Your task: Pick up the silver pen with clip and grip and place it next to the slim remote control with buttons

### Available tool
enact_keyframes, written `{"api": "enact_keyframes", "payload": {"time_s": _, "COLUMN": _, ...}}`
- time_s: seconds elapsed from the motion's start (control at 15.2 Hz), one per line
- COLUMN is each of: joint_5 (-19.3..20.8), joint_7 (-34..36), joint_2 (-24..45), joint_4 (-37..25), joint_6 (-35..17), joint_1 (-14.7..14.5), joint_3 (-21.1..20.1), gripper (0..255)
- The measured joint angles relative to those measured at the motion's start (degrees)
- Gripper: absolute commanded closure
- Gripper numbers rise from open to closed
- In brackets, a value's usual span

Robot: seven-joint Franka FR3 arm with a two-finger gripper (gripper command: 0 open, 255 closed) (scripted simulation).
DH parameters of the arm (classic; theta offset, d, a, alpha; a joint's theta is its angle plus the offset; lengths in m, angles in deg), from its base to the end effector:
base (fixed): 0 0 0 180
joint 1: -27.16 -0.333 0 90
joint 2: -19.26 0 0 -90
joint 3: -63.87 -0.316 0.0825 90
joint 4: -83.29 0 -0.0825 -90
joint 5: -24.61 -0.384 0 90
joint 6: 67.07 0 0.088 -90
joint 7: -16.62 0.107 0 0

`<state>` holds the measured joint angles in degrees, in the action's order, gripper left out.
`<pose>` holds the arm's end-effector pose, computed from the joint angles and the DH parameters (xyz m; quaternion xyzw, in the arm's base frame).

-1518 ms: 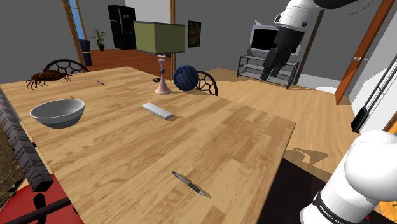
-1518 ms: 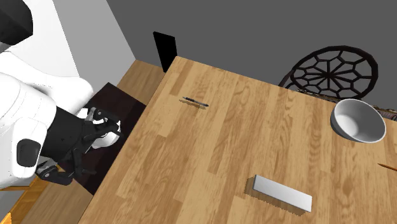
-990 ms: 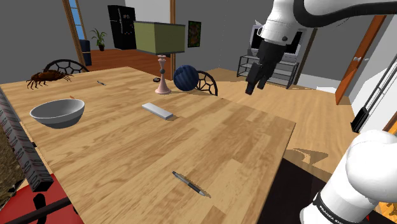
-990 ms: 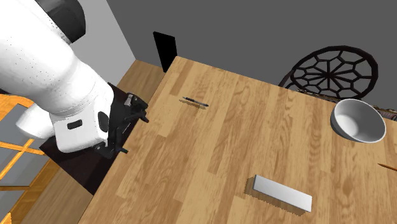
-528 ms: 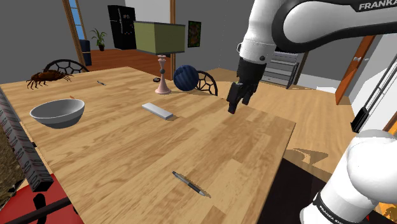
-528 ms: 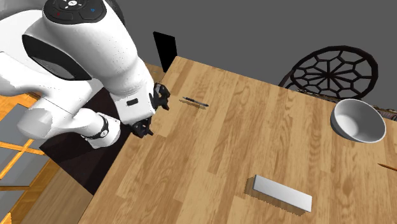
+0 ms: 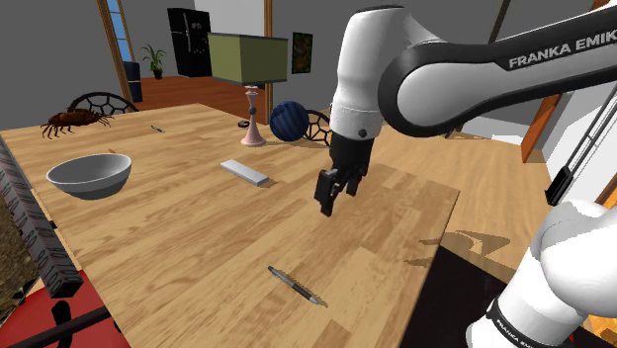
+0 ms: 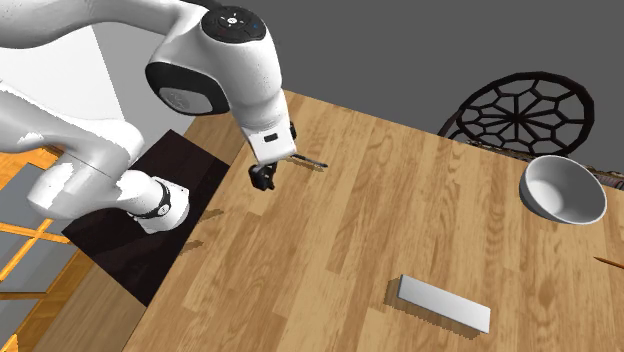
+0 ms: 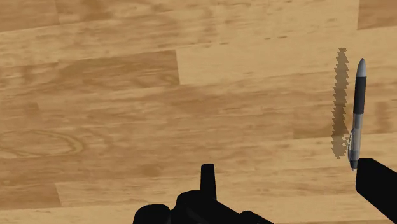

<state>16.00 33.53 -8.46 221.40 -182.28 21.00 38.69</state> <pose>0.3482 0.2341 0.4748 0.9964 0.0751 0.0350 0.0188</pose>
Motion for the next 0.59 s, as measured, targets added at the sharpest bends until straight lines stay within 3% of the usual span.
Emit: {"api": "enact_keyframes", "payload": {"time_s": 0.59, "joint_5": 5.8, "joint_7": 12.9, "joint_2": 17.0, "joint_4": -5.9, "joint_6": -7.1, "joint_1": 0.1, "joint_3": -11.2, "gripper": 0}}
